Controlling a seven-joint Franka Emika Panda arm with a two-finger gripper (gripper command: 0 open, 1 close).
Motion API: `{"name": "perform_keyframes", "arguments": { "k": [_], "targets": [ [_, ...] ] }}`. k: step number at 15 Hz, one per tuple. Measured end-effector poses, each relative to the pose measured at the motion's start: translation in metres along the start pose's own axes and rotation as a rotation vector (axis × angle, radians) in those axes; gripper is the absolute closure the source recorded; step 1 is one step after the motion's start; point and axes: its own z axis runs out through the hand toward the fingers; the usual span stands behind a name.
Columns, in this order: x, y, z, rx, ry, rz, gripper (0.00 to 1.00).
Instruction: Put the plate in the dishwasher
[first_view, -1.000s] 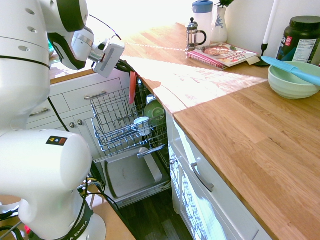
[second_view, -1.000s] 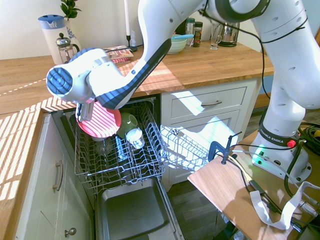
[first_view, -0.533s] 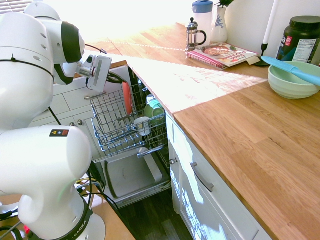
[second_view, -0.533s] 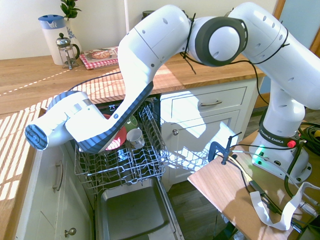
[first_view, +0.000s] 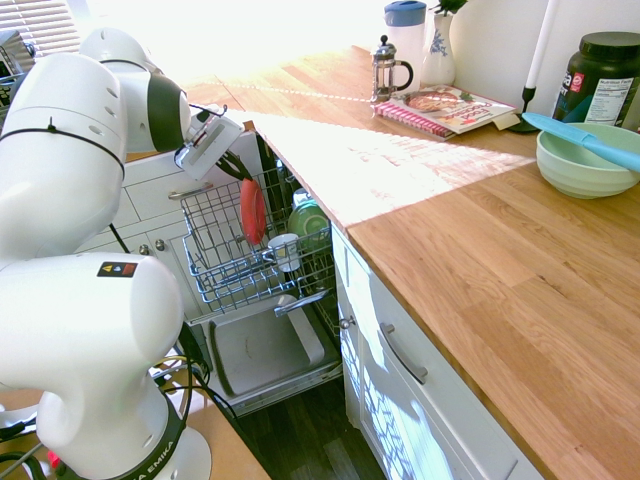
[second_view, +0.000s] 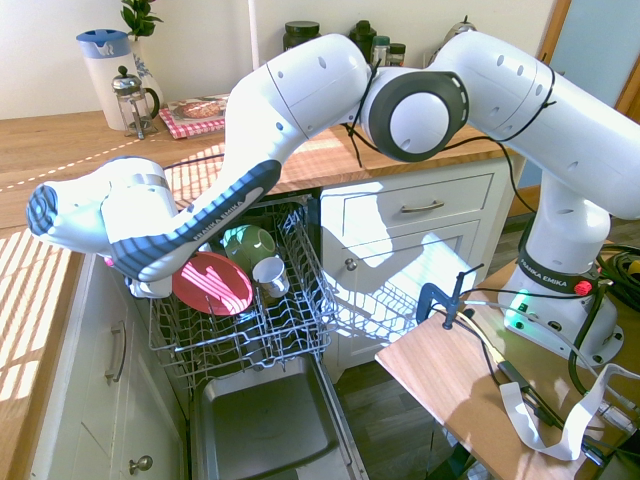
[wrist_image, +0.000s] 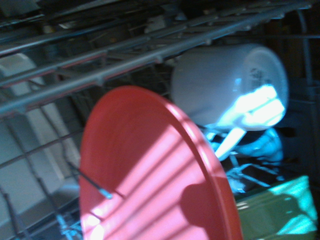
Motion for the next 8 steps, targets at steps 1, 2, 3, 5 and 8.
{"name": "perform_keyframes", "arguments": {
  "k": [1, 2, 3, 5, 8],
  "targets": [
    [0.003, -0.001, 0.004, 0.038, -0.061, -0.017, 0.00],
    [0.006, 0.000, 0.004, 0.077, -0.109, -0.036, 0.00],
    [0.010, 0.004, -0.001, 0.120, -0.148, -0.052, 0.00],
    [0.034, 0.030, -0.028, 0.218, -0.207, -0.073, 0.00],
    [0.105, 0.150, -0.102, 0.394, -0.258, -0.052, 0.00]
  ]
}}
